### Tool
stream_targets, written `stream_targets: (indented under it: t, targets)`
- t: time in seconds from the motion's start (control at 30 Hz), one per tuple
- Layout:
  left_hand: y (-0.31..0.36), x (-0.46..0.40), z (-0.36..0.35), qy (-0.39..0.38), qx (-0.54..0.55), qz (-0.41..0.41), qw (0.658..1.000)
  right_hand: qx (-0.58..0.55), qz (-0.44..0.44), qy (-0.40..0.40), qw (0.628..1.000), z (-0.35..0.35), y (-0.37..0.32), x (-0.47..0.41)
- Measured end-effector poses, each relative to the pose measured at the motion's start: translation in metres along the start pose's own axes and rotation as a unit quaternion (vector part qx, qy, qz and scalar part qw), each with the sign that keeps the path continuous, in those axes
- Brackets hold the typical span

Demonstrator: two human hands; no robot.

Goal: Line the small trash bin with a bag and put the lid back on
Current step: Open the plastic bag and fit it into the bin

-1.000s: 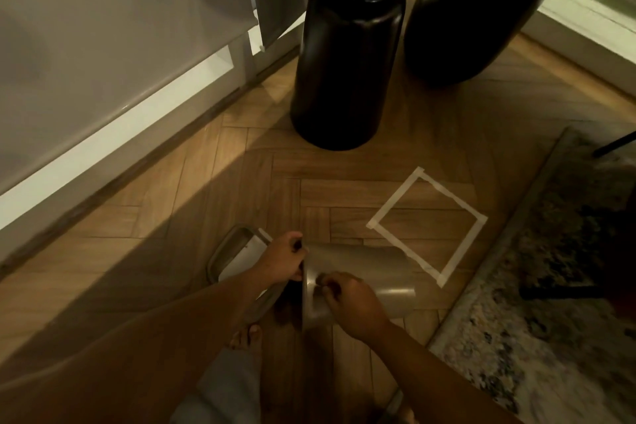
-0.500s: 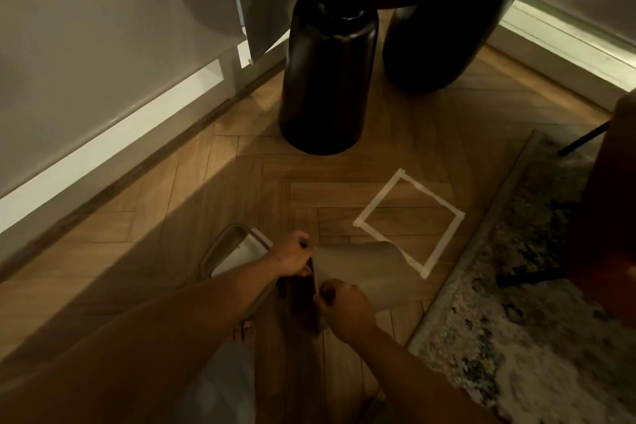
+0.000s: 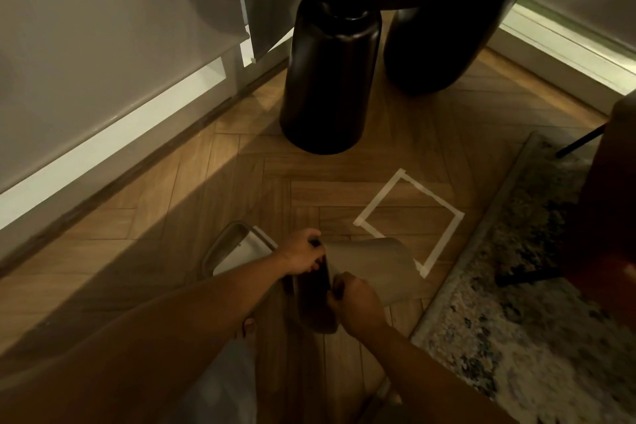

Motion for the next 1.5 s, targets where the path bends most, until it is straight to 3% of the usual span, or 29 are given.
stream_targets:
  t: [0.17,0.37,0.5,0.7,0.83,1.13,1.33,1.5]
  targets:
    - [-0.007,0.001,0.016,0.073,-0.084,-0.053,0.992,0.012,0.013,0.013,1.0,0.028,0.007,-0.002]
    - [-0.028,-0.003,0.021,0.135,-0.053,-0.014,0.989,-0.007,0.009,0.039,0.999,0.054,0.017,-0.006]
    - [-0.038,-0.005,0.005,0.115,-0.024,0.007,0.993,-0.017,0.011,0.074,0.997,0.066,0.015,-0.01]
    - [-0.051,-0.008,0.009,0.16,-0.02,0.095,0.982,-0.044,-0.005,0.119,0.992,0.082,0.02,-0.008]
    - [-0.037,-0.007,0.013,0.164,-0.063,0.059,0.983,-0.084,-0.024,0.167,0.982,0.095,0.035,0.003]
    - [0.03,0.013,0.012,0.18,0.014,-0.072,0.981,-0.155,-0.095,0.248,0.951,0.103,0.083,0.035]
    - [0.053,0.013,-0.007,0.145,0.006,-0.085,0.986,-0.186,-0.134,0.268,0.936,0.092,0.102,0.062]
    - [0.063,0.01,-0.034,0.099,-0.012,-0.088,0.991,-0.186,-0.163,0.237,0.94,0.075,0.117,0.086]
Point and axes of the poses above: each hand's wrist, its own x-axis away from the middle knuckle, its own z-axis out of the back of the hand, y = z × x, the point moved 8 cm from there along -x, towards the middle knuckle, and after that the axes turned 15 degrees about z, right-handed, at the moved point
